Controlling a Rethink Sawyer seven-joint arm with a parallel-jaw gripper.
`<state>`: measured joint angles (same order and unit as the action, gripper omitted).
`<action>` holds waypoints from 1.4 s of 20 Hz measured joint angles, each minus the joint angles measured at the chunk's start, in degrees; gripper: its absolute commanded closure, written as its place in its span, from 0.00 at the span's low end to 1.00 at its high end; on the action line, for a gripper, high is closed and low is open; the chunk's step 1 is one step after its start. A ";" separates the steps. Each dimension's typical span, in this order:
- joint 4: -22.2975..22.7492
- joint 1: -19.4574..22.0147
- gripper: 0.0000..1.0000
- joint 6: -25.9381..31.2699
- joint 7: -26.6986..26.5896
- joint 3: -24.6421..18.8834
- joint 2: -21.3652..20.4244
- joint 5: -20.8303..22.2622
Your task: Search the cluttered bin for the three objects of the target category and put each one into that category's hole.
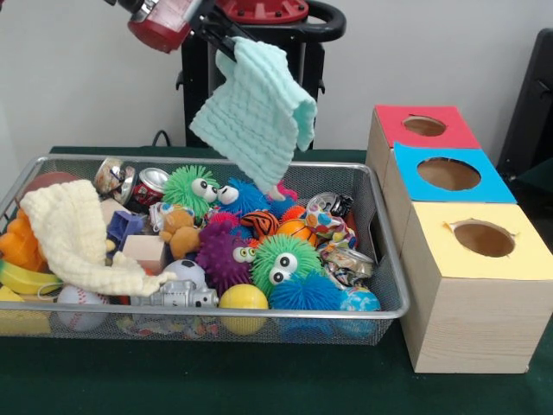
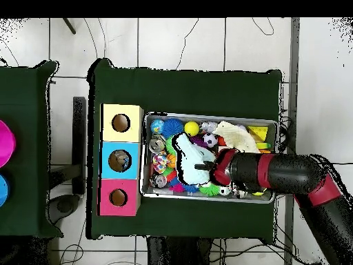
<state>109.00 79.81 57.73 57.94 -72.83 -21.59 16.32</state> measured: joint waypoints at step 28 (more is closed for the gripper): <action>0.06 -8.14 1.00 0.00 0.00 6.45 -8.09 6.75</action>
<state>109.05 71.67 57.73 57.94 -66.37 -29.67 23.07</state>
